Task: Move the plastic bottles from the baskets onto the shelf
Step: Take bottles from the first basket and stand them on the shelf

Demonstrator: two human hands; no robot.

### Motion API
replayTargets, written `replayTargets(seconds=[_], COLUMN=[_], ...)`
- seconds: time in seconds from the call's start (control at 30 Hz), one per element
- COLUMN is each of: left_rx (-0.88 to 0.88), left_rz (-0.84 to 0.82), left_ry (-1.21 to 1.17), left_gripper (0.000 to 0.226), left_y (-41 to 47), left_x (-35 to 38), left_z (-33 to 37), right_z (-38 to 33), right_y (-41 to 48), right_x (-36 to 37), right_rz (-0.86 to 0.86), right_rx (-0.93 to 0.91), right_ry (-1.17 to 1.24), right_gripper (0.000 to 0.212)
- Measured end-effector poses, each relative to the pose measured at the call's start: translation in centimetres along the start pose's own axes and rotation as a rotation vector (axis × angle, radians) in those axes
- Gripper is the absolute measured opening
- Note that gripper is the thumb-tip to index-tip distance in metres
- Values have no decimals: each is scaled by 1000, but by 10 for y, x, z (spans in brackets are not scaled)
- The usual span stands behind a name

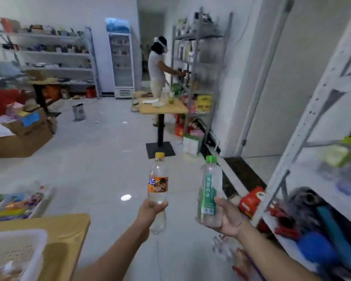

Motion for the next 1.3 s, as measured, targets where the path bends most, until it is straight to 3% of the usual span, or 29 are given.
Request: replayTargets(seconds=[0.07,0.13,0.23,0.33,0.37,0.47,0.6,0.67,0.8,0.9,1.0,1.2,1.3], left_rx=[6,19,10,50,33,-23,-44,-75,-71,-44,24,-149,40], left_rz=[-137,-283,-452,-704,-777,-943,-1153,-1271,-1404,-1474,-1560,-1758,-1665], left_ry=[8,2,-32,-43,-69,-112,-91,-50,-16,8,-10,-44,-61], left_gripper=[34,30,17,69,70,31,42,42,42,23,14,64,48], left_y=[6,3,-5,-27,-40,-97,-150,-175,-207,-218,-230,-278,-291], left_x=[71,143,240,337,366,436,514,549,613,657,692,736,758], left_z=[1,5,4,15,19,36,31,26,28,30,41,27,40], right_z=[-19,-25,-25,-24,-19,4,39,54,76,78,80,94,97], right_y=[-47,-93,-163,-238,-259,-313,-375,-395,-445,-476,-493,-516,-547], right_x=[-51,-92,-143,-179,-189,-226,-270,-291,-338,-361,-375,-384,-388], right_rz=[128,210,260,261,267,345,515,605,838,943,973,1019,1120], right_rx=[-110,-190,-346,-569,-622,-739,-880,-861,-941,-969,-1010,-1086,-1078], right_ry=[30,59,157,277,313,416,530,533,664,690,747,781,726], right_gripper=[88,84,90,78,77,71,62,66,105,119,119,112,114])
Point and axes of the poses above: each hand's wrist, its own y-axis towards the middle knuckle, its own x-axis out of the palm, z = x × y, the point moved 10 cm from there along y, towards the middle knuckle, and after that the axes turned 15 degrees about x, right-handed, at the moved point
